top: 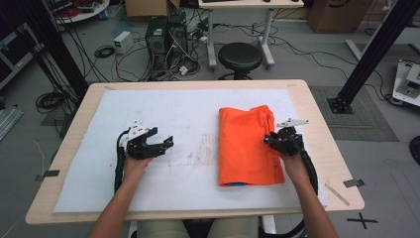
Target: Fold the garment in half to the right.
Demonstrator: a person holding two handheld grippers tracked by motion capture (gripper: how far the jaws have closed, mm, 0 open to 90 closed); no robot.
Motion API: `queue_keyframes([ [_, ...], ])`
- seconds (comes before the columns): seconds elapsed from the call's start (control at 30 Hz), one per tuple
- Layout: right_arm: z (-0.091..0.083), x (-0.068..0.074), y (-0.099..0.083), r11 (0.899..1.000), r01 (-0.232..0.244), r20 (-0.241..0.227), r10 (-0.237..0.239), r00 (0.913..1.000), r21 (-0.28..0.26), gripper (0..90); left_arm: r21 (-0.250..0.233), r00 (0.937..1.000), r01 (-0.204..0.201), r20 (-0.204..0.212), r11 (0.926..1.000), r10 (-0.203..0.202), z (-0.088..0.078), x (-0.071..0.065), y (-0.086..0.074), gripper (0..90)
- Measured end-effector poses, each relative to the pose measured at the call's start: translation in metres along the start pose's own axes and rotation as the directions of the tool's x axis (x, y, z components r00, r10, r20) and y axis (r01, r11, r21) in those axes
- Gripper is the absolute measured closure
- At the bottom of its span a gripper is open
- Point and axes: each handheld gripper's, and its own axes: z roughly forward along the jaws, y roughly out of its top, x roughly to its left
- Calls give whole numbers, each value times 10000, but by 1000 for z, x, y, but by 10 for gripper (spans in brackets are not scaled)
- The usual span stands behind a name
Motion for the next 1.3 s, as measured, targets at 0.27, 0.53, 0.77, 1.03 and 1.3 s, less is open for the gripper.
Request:
queue_keyframes([
  [0.27, -2, -1, -2, 9983, -48, 372, 26, 9993, 584, 870, 23, 9984, 191, -523, 9998, -190, -16, 22, -1, 220],
  [0.53, -9, -15, -9, 9897, -806, 586, 741, 9955, 1185, 823, -25, 9972, 308, -686, 9995, -309, -23, 27, -10, 217],
  [0.77, -14, -22, 5, 9930, -1176, 217, 1175, 9928, 50, 680, 66, 9975, 51, -702, 10000, -46, -29, 28, -12, 217],
  [1.03, 10, -38, 43, 9933, -1136, 591, 1147, 9916, -208, 623, -119, 9985, -159, -521, 9998, 152, -31, 35, -11, 217],
  [1.3, 46, -44, 62, 9899, -1419, 1104, 1407, 9839, 34, 570, -295, 9986, -79, -520, 9995, 63, -39, 48, -5, 218],
])
